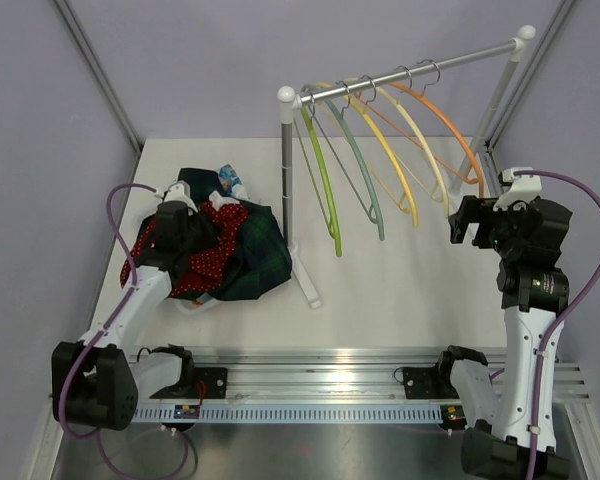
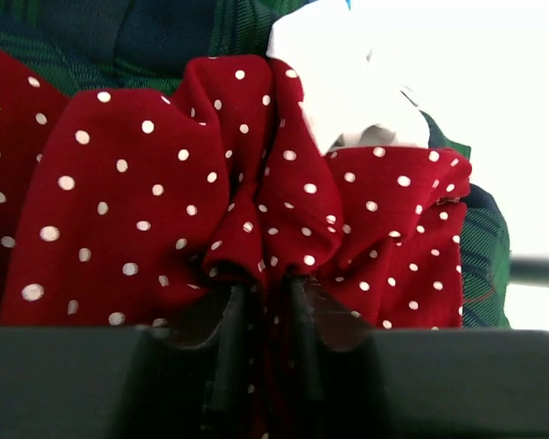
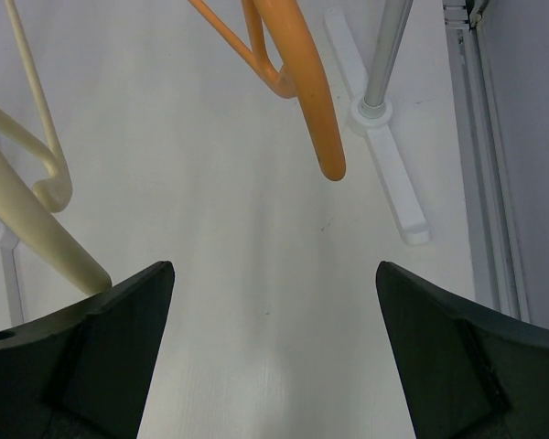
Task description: Remove the skirt from the hanger
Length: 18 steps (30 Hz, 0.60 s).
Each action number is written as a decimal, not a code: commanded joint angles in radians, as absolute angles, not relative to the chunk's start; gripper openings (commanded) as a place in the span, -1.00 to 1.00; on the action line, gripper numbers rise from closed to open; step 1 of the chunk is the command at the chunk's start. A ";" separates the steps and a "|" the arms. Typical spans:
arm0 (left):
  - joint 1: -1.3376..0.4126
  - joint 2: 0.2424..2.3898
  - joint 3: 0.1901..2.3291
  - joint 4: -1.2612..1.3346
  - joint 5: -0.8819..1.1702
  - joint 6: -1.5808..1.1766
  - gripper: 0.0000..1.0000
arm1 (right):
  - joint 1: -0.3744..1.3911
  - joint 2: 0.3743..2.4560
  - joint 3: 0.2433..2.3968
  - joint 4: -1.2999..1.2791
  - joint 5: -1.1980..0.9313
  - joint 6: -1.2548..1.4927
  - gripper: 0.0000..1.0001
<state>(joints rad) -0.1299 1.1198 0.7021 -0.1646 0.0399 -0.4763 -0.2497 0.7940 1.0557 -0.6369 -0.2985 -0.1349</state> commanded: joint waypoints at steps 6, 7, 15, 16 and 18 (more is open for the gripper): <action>-0.138 1.000 0.876 -0.362 0.040 -0.411 0.54 | -0.255 0.782 1.074 -0.658 -0.311 -0.175 0.99; -0.138 0.983 0.926 -0.374 0.034 -0.384 0.79 | -0.253 0.782 1.077 -0.664 -0.310 -0.182 0.99; -0.138 0.878 1.117 -0.483 0.055 -0.214 0.98 | -0.255 0.785 1.114 -0.701 -0.290 -0.189 0.99; -0.138 0.867 1.126 -0.489 0.073 -0.201 0.98 | -0.255 0.793 1.117 -0.709 -0.281 -0.181 0.99; -0.138 0.809 1.115 -0.477 0.144 -0.175 0.98 | -0.255 0.801 1.137 -0.727 -0.262 -0.161 0.99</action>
